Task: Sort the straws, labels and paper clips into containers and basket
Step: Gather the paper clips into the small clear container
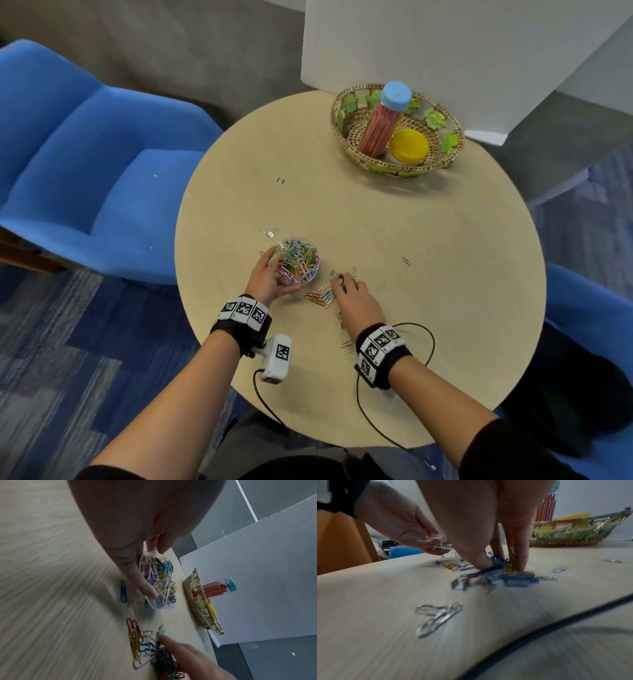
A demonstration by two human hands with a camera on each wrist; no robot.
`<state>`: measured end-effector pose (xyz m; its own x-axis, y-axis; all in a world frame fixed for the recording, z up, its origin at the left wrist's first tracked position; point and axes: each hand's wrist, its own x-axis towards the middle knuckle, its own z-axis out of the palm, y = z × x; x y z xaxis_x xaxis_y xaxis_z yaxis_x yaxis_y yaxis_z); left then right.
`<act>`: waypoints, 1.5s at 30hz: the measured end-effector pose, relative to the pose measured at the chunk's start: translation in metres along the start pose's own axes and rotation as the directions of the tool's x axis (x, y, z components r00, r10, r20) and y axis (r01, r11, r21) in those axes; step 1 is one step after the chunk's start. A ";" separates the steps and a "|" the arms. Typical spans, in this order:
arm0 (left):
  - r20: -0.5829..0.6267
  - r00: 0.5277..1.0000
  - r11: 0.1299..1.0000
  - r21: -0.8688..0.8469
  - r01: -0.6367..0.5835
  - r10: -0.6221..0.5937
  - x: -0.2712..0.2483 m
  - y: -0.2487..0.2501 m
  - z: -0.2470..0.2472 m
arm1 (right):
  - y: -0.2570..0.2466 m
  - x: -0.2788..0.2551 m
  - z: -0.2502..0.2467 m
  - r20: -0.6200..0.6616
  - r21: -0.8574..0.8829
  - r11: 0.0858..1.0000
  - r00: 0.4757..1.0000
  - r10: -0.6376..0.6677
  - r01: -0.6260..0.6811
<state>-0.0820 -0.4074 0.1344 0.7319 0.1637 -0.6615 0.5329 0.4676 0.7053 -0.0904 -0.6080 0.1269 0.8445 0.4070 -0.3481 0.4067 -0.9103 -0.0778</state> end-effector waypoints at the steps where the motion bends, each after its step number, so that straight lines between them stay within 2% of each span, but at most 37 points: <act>1: 0.000 1.000 1.000 0.003 -0.003 0.003 0.000 0.000 -0.001 | 0.003 0.003 -0.003 -0.020 0.008 1.000 1.000 -0.014 0.015; 4: 0.003 1.000 1.000 0.015 -0.002 0.002 0.000 0.001 0.000 | 0.019 0.020 -0.011 -0.086 0.097 0.995 0.995 0.044 -0.036; 6: 0.005 1.000 1.000 0.016 0.007 -0.007 0.000 0.000 0.003 | 0.033 0.029 -0.020 -0.108 0.298 0.940 0.972 0.209 -0.169; 7: 0.005 1.000 1.000 0.020 0.011 -0.011 0.000 -0.002 0.004 | 0.039 0.032 -0.023 -0.103 0.424 0.873 0.944 0.312 -0.242; 9: 0.012 1.000 0.999 0.041 0.019 -0.019 0.001 -0.007 0.006 | 0.049 0.036 -0.031 -0.019 0.665 0.662 0.878 0.479 -0.347; 11: 0.016 1.000 0.998 0.066 0.025 -0.026 0.002 -0.014 0.009 | 0.053 0.035 -0.041 0.115 0.853 0.385 0.847 0.518 -0.351; 13: 0.025 0.999 0.996 0.092 0.023 -0.026 0.004 -0.020 0.014 | 0.050 0.032 -0.057 0.209 0.961 0.070 0.872 0.443 -0.266; 14: 0.033 0.999 0.994 0.103 0.021 -0.024 0.005 -0.023 0.016 | 0.047 0.032 -0.064 0.207 0.974 -0.005 0.889 0.409 -0.225; 15: 0.045 0.999 0.994 0.111 0.023 -0.028 0.005 -0.025 0.020 | 0.043 0.033 -0.071 0.189 0.980 -0.018 0.906 0.378 -0.197; 17: 0.073 0.996 0.993 0.116 0.037 -0.046 0.003 -0.026 0.028 | 0.034 0.038 -0.079 0.145 0.983 0.062 0.930 0.339 -0.175; 18: 0.089 0.994 0.993 0.109 0.049 -0.059 0.001 -0.026 0.033 | 0.029 0.040 -0.083 0.106 0.972 0.163 0.938 0.331 -0.168; 20: 0.121 0.990 0.993 0.095 0.067 -0.079 -0.001 -0.025 0.041 | 0.022 0.043 -0.087 -0.003 0.895 0.426 0.955 0.297 -0.130; 21: 0.129 0.988 0.993 0.090 0.071 -0.082 -0.002 -0.024 0.043 | 0.018 0.043 -0.087 -0.044 0.845 0.524 0.962 0.269 -0.107; 22: 0.133 0.988 0.994 0.084 0.072 -0.083 -0.003 -0.023 0.045 | 0.015 0.043 -0.088 -0.063 0.815 0.572 0.968 0.244 -0.091; 24: 0.136 0.988 0.995 0.078 0.066 -0.077 -0.003 -0.020 0.046 | 0.016 0.044 -0.090 -0.068 0.806 0.586 0.971 0.228 -0.081; 26: 0.138 0.988 0.995 0.078 0.056 -0.067 -0.002 -0.018 0.045 | 0.025 0.043 -0.092 -0.075 0.845 0.529 0.965 0.252 -0.073; 28: 0.136 0.989 0.997 0.066 0.049 -0.058 -0.002 -0.015 0.042 | 0.044 0.043 -0.092 -0.119 0.883 0.465 0.928 0.354 -0.064; 29: 0.132 0.990 0.997 0.060 0.045 -0.053 -0.001 -0.014 0.040 | 0.058 0.042 -0.090 -0.143 0.876 0.475 0.896 0.420 -0.083; 31: 0.119 0.992 0.998 0.057 0.032 -0.038 0.001 -0.013 0.035 | 0.087 0.037 -0.081 -0.128 0.798 0.557 0.839 0.529 -0.230; 33: 0.094 0.995 0.998 0.055 0.016 -0.022 0.002 -0.011 0.028 | 0.116 0.030 -0.061 0.013 0.660 0.616 0.826 0.563 -0.431; 35: 0.068 0.998 0.999 0.038 0.014 -0.017 0.004 -0.009 0.020 | 0.126 0.024 -0.038 0.122 0.517 0.707 0.859 0.497 -0.483; 37: 0.053 0.999 1.000 0.021 0.011 -0.012 0.006 -0.007 0.013 | 0.118 0.020 -0.021 0.106 0.450 0.801 0.915 0.390 -0.394; 40: 0.040 0.999 1.000 0.013 -0.002 0.002 0.008 -0.006 0.006 | 0.086 0.008 -0.013 0.101 0.403 0.894 0.980 0.170 -0.197; 42: 0.028 0.999 1.000 0.008 -0.014 0.014 0.009 -0.005 0.003 | 0.066 -0.005 -0.008 0.110 0.367 0.927 0.993 0.035 -0.074; 45: 0.019 1.000 1.000 -0.019 -0.022 0.022 0.009 -0.006 0.001 | 0.052 -0.030 0.001 0.138 0.324 0.946 0.990 -0.039 -0.007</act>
<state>-0.0781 -0.4096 0.1247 0.7515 0.1577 -0.6405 0.5085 0.4800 0.7148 -0.0948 -0.6673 0.1327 0.7719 0.4281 -0.4700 0.2657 -0.8889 -0.3733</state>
